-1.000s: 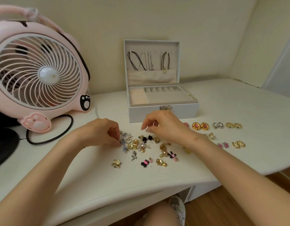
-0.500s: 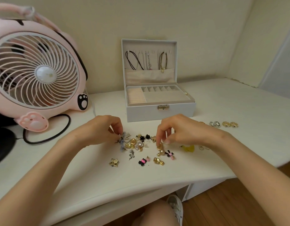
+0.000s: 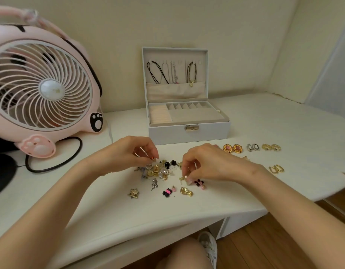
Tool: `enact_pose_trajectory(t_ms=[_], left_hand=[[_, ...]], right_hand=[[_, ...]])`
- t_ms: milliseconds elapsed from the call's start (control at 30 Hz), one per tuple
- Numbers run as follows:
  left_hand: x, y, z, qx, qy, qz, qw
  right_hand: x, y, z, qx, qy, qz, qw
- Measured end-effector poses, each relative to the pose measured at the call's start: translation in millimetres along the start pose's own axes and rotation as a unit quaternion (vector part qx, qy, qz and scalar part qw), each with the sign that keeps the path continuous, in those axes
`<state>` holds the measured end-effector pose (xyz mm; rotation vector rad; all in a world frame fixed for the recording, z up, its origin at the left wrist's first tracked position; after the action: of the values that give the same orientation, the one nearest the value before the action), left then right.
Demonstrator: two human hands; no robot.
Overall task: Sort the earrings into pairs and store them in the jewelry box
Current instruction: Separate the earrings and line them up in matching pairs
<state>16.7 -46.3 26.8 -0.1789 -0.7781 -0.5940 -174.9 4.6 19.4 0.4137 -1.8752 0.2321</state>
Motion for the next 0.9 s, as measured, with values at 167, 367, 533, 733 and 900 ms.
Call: enact_pose_trajectory(t_ms=[167,367,533,733,900], left_hand=[[-7,6,7,-0.016,0.047,-0.096,0.994],[-8,8,11,-0.020,0.024,-0.104,0.994],[-4,10,12,-0.020,-0.011,-0.086,0.996],[1,15,15,-0.016,-0.044,-0.069,0.997],[8,21,0,-0.006,-0.078,-0.041,0.996]], right_hand=[[-1,-1,-4,0.007,-0.016,0.015,1.000],[4,0,7,-0.008,-0.060,0.090,0.994],[4,5,10,-0.001,-0.062,0.092,0.994],[8,12,14,-0.007,-0.067,0.105,0.992],[11,20,17,-0.011,-0.067,0.126,0.990]])
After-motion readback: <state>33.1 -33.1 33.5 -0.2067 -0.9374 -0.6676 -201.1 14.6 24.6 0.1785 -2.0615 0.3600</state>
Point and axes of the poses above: each hand's wrist, its own y-axis away from the middle knuckle, its own x-axis out of the back of the hand, z = x × y, the point moved 3 cm from there along -y, towards the middle knuckle, and after that the axes turned 5 degrees about x, right-handed, at the moved point
